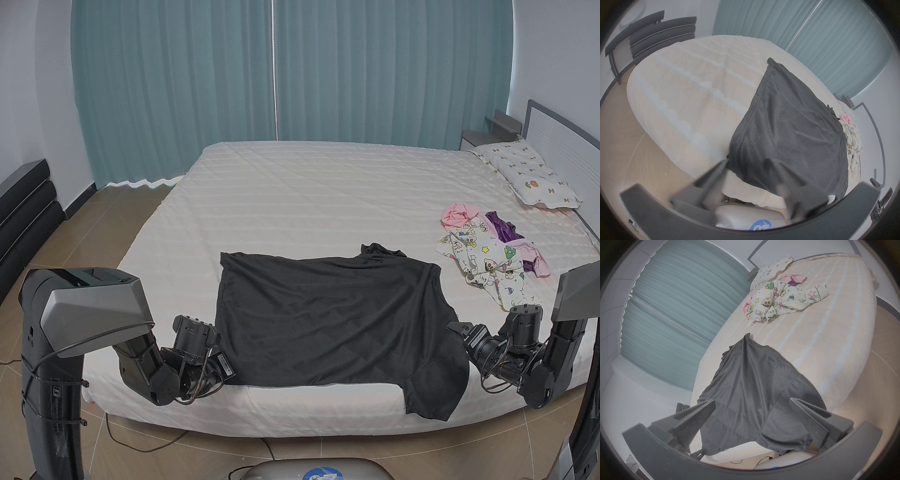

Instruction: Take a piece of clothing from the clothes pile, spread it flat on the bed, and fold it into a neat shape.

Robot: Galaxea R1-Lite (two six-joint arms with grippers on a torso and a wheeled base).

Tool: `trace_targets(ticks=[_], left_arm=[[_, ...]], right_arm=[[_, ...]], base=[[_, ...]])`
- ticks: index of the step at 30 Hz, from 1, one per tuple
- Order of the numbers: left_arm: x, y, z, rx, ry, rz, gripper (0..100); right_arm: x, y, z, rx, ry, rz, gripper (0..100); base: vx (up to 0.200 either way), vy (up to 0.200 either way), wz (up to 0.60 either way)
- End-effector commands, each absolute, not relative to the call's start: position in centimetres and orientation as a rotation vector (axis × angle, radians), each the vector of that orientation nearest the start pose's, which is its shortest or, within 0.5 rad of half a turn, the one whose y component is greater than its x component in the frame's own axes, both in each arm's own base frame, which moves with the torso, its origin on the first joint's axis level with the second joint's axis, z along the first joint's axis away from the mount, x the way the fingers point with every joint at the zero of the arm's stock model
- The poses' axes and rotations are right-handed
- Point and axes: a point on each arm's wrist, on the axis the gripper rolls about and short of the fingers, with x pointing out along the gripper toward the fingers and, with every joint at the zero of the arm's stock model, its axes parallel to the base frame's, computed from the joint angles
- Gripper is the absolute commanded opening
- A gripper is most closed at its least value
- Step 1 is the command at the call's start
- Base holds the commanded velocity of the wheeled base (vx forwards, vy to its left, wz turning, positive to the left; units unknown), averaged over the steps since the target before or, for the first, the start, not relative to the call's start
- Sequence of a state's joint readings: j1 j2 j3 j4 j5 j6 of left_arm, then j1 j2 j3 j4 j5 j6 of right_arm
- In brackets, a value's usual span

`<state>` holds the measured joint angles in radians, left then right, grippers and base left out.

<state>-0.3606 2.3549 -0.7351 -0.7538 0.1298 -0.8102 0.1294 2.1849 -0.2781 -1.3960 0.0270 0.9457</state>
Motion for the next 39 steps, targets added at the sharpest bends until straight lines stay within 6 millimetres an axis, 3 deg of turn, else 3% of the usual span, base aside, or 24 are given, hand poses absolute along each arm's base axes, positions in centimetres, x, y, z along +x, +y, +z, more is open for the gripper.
trace_targets(ticks=[1, 11, 24, 29, 39], left_arm=[[32.0, -11.7, -4.4, -0.547, 0.878, 0.142, 0], [29.6, -10.3, -2.8, -0.565, 0.892, 0.171, 0], [29.1, -9.3, -2.9, -0.568, 0.904, 0.199, 0], [29.4, -8.2, -2.8, -0.586, 0.895, 0.227, 0], [29.5, -7.8, -2.7, -0.626, 0.921, 0.194, 0]], right_arm=[[27.3, 3.7, 0.1, 0.892, 0.557, -0.109, 100], [26.3, 3.5, -1.1, 0.878, 0.558, -0.114, 100], [25.9, 2.5, -1.1, 0.827, 0.552, -0.133, 100], [25.7, 0.7, -1.3, 0.740, 0.554, -0.167, 100], [25.3, -2.5, -2.8, 0.741, 0.626, -0.144, 100]], base=[[0.000, 0.000, 0.00], [0.000, 0.000, 0.00], [0.000, 0.000, 0.00], [0.000, 0.000, 0.00], [0.000, 0.000, 0.00]])
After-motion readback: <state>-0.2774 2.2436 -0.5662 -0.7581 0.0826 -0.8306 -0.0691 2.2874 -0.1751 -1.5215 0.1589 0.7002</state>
